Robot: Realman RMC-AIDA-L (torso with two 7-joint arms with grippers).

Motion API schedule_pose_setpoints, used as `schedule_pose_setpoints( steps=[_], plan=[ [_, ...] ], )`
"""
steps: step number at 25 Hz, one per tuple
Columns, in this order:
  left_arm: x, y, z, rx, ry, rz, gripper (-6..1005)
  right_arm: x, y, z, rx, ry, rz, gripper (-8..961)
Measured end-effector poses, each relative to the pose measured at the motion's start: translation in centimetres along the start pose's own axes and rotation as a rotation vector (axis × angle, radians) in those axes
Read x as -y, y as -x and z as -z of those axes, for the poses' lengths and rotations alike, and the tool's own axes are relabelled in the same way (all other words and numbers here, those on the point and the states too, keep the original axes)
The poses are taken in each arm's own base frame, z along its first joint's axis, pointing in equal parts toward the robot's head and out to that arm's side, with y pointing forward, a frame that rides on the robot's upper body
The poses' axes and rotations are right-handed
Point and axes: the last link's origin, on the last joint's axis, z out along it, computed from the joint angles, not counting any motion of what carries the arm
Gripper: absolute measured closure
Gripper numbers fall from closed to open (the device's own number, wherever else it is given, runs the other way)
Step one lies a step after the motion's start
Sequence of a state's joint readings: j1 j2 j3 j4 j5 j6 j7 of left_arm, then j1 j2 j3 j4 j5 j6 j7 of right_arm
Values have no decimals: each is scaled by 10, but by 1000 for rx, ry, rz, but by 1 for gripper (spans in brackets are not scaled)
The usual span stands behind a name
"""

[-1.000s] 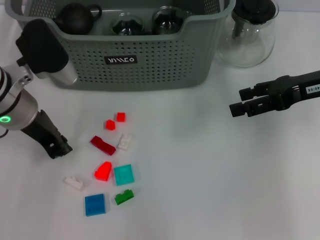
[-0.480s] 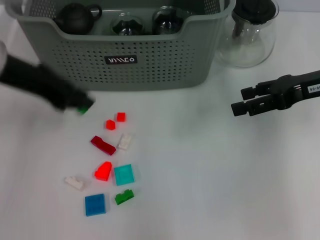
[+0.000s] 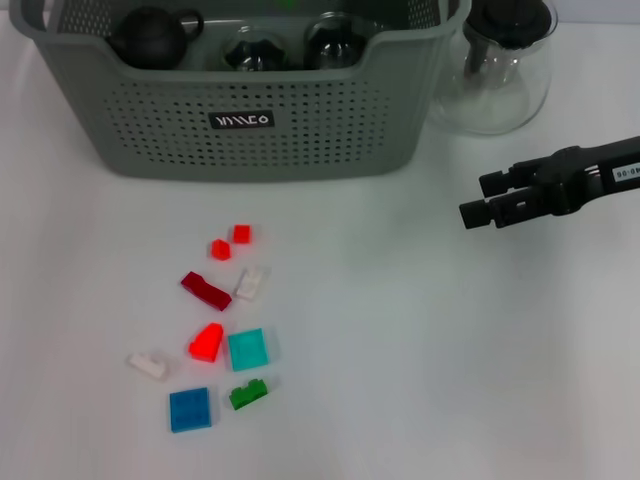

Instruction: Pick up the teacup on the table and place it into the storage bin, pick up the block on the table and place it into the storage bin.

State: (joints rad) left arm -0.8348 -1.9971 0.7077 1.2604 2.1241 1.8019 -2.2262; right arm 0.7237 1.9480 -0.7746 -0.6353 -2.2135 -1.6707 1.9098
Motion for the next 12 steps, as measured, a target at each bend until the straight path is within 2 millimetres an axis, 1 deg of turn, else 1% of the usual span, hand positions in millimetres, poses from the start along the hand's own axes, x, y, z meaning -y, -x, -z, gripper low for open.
schedule_pose_setpoints(
  steps=[3, 4, 5, 6, 8, 12],
  plan=[
    [32, -14, -18, 26, -137, -1, 802, 0, 0, 0, 1, 0, -3, 11],
    [32, -14, -18, 26, -137, -1, 802, 0, 0, 0, 1, 0, -3, 11],
    [37, -14, -21, 34, -156, 3, 801, 0, 0, 0, 1, 1, -3, 11],
    [56, -15, -36, 54, -239, 13, 801, 0, 0, 0, 2, 1, -4, 11],
    [65, -15, -44, 66, -289, 11, 800, 0, 1, -1, 2, 2, -4, 11],
    [81, -6, -64, 116, -396, 16, 799, 0, 1, -1, 3, 3, -4, 11]
  ],
)
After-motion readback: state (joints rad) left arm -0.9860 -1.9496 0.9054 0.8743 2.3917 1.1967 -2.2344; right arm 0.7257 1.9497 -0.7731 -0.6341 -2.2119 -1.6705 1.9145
